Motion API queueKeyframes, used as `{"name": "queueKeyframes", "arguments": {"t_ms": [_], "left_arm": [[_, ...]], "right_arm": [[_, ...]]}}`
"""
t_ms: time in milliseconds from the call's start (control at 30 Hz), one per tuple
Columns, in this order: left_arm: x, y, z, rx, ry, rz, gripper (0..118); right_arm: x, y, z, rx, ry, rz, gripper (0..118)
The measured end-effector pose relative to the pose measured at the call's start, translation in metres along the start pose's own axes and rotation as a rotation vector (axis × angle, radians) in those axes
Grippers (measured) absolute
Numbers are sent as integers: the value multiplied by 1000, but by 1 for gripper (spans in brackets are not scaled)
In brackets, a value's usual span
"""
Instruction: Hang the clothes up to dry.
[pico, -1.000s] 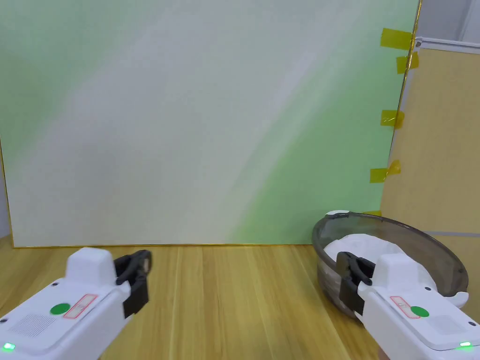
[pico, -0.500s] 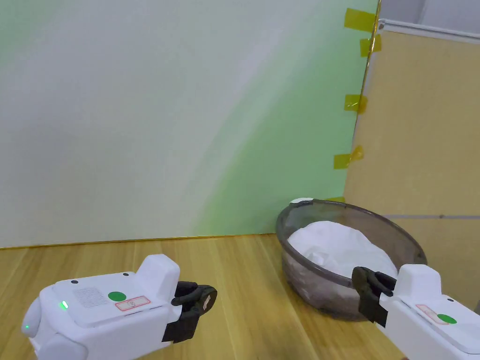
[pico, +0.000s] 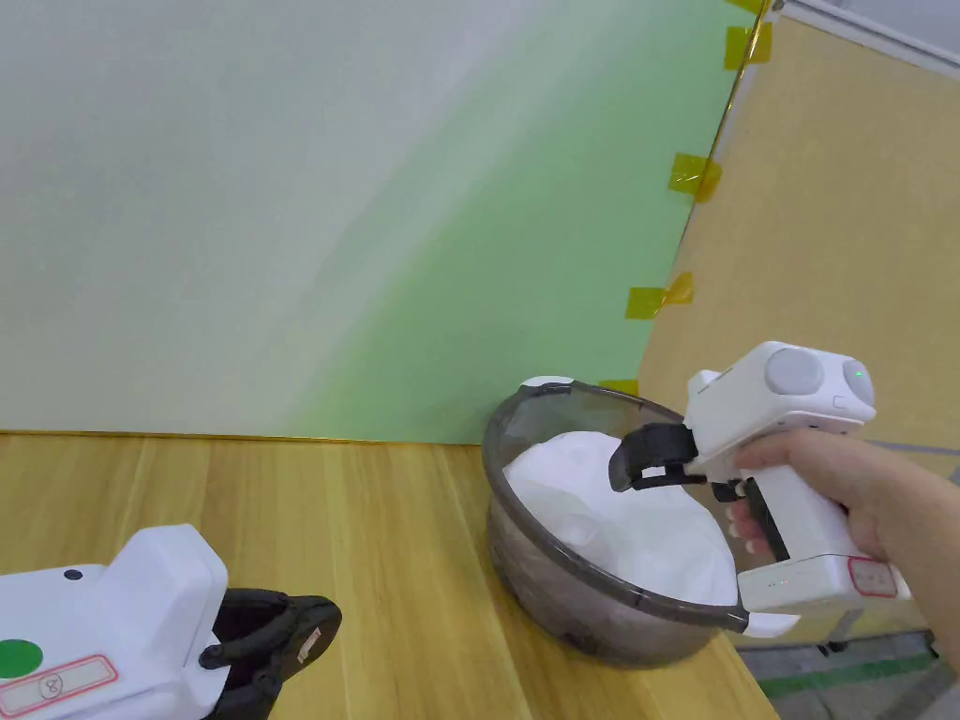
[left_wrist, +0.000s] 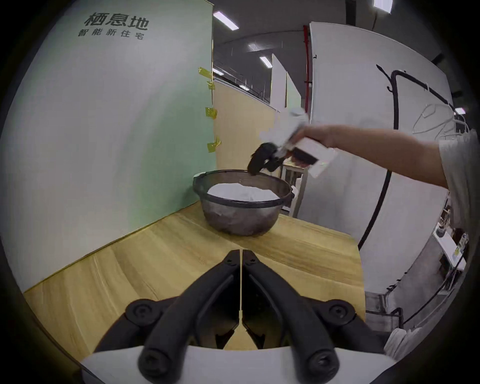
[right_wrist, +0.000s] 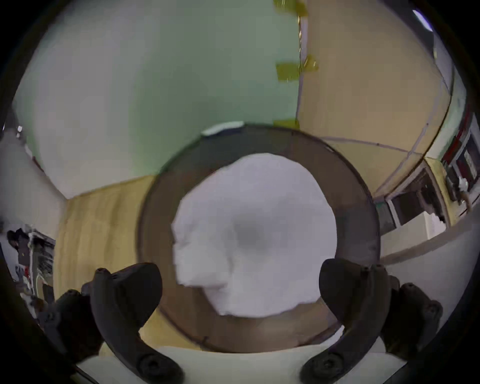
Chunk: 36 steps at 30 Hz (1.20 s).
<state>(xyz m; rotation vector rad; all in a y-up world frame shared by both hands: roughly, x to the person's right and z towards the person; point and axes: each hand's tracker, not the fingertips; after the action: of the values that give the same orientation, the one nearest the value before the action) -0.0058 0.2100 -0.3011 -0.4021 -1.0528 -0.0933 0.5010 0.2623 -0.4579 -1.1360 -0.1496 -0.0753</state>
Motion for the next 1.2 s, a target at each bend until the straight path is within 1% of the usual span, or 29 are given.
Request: {"name": "queueKeyframes", "arguments": {"t_ms": [33, 133, 200, 233, 300, 333, 367, 400, 433, 467, 500, 533, 567, 600, 633, 733, 833, 867, 967, 1000, 1100, 1133, 1167, 1200], "left_arm": [[-1, 0, -1, 0, -5, 10, 3], [-4, -2, -3, -1, -12, 4, 3], [-6, -1, -3, 1, -25, 11, 3], [-8, -1, -4, 7, -28, 16, 3], [-10, -1, -5, 11, -35, 23, 3], [-11, -2, -6, 12, -34, 22, 3], [-13, -3, -7, 19, -31, 27, 3], [-14, -4, -9, 25, -30, 39, 3], [-16, -5, -10, 26, -29, 48, 3], [-18, -6, -10, 28, -31, 56, 3], [-19, -6, -11, 28, -30, 61, 3], [-20, -7, -10, 27, -26, 63, 3], [-21, -8, -10, 24, -26, 63, 3], [-21, -9, -9, 24, -24, 62, 3], [-21, -9, -8, 21, -21, 66, 3], [-18, -10, -3, 23, -6, 67, 3], [-16, -9, 5, 24, -7, 74, 3], [-14, -9, 7, 24, 2, 71, 3], [-9, -10, 15, 53, 34, 89, 3], [-8, -9, 19, 71, 32, 105, 3], [2, -6, 31, 98, 44, 116, 3], [5, -5, 35, 108, 52, 122, 3], [7, -4, 39, 118, 58, 128, 3], [9, -4, 44, 128, 72, 134, 3]], "right_arm": [[-4, 9, -15, -43, 6, 40, 118], [-26, 16, -55, -223, 12, 94, 118], [-31, 19, -87, -335, 58, 144, 118], [-33, 21, -101, -374, 54, 185, 118], [-35, 21, -125, -432, 11, 225, 118], [-24, 29, -149, -480, 1, 229, 118], [-18, 31, -161, -508, -16, 212, 114], [-13, 33, -171, -559, -51, 214, 102], [-8, 33, -179, -561, -66, 226, 81], [-19, 18, -178, -529, -97, 268, 54], [-13, 18, -181, -610, -56, 232, 44], [-12, 20, -179, -567, -55, 237, 41], [-11, 20, -177, -552, -53, 253, 34], [-17, 16, -170, -532, -71, 287, 21], [-17, 14, -168, -535, -102, 298, 17], [-16, 13, -156, -477, -90, 279, 14], [-8, 12, -134, -359, -69, 196, 12], [-4, 14, -121, -316, -31, 180, 12], [8, 18, -75, -145, 26, 96, 11], [2, 14, -44, -97, 3, 105, 11], [0, 13, 23, 5, 0, 117, 11], [0, 15, 46, 75, -14, 115, 11], [1, 16, 68, 110, -1, 88, 11], [0, 16, 92, 174, -1, 81, 11]]}}
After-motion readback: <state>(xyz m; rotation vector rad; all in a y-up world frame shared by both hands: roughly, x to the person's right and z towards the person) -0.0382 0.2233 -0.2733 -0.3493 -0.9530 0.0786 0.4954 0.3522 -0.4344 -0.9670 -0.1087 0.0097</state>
